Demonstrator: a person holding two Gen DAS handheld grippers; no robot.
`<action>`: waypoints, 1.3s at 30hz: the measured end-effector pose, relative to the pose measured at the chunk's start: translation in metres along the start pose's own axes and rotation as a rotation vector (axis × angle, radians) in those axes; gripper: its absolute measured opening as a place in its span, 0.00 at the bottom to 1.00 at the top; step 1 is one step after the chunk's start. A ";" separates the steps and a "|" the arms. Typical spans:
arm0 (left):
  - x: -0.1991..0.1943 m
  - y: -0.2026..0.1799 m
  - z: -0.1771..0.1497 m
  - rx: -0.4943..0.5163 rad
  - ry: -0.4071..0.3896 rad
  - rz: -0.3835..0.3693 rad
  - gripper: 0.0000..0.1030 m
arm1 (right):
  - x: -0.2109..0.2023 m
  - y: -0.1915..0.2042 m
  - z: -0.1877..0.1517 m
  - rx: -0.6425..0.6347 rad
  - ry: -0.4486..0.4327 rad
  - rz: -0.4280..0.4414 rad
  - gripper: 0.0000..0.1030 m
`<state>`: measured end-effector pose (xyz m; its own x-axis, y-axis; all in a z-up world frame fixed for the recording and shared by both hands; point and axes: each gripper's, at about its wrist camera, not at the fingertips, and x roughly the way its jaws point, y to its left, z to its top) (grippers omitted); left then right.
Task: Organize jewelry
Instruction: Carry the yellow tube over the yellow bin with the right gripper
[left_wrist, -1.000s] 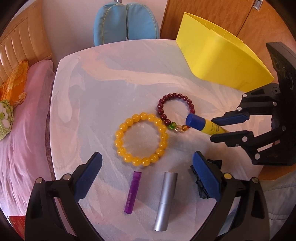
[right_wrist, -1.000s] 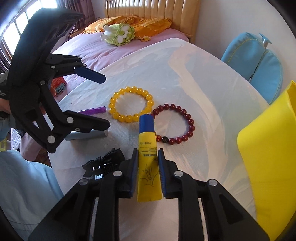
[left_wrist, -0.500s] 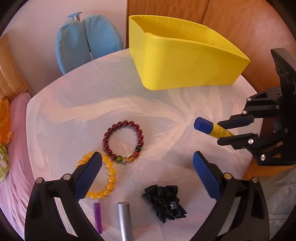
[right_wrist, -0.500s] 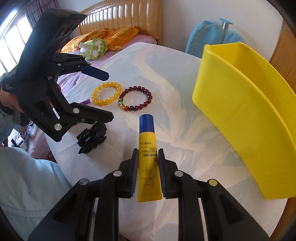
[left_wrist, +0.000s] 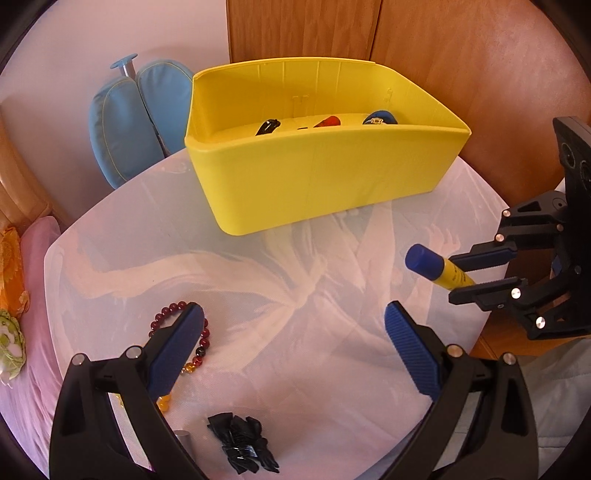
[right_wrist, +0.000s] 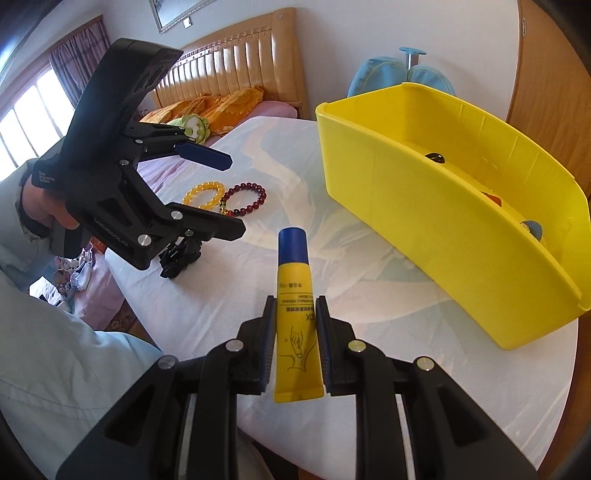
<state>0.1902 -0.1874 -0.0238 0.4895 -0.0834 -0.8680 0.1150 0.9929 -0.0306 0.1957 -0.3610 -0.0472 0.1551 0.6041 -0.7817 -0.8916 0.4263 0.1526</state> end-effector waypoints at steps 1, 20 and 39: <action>-0.001 -0.005 0.001 -0.006 -0.004 0.009 0.93 | -0.003 -0.003 -0.001 -0.010 -0.008 0.007 0.22; -0.011 -0.034 0.087 0.092 -0.063 0.046 0.93 | -0.070 -0.068 0.030 -0.060 -0.174 0.013 0.22; 0.122 -0.009 0.223 0.242 0.172 -0.089 0.93 | 0.042 -0.209 0.124 0.164 0.170 -0.109 0.22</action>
<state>0.4419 -0.2251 -0.0193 0.3173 -0.1334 -0.9389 0.3639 0.9314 -0.0094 0.4415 -0.3408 -0.0371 0.1608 0.4324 -0.8872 -0.7906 0.5945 0.1465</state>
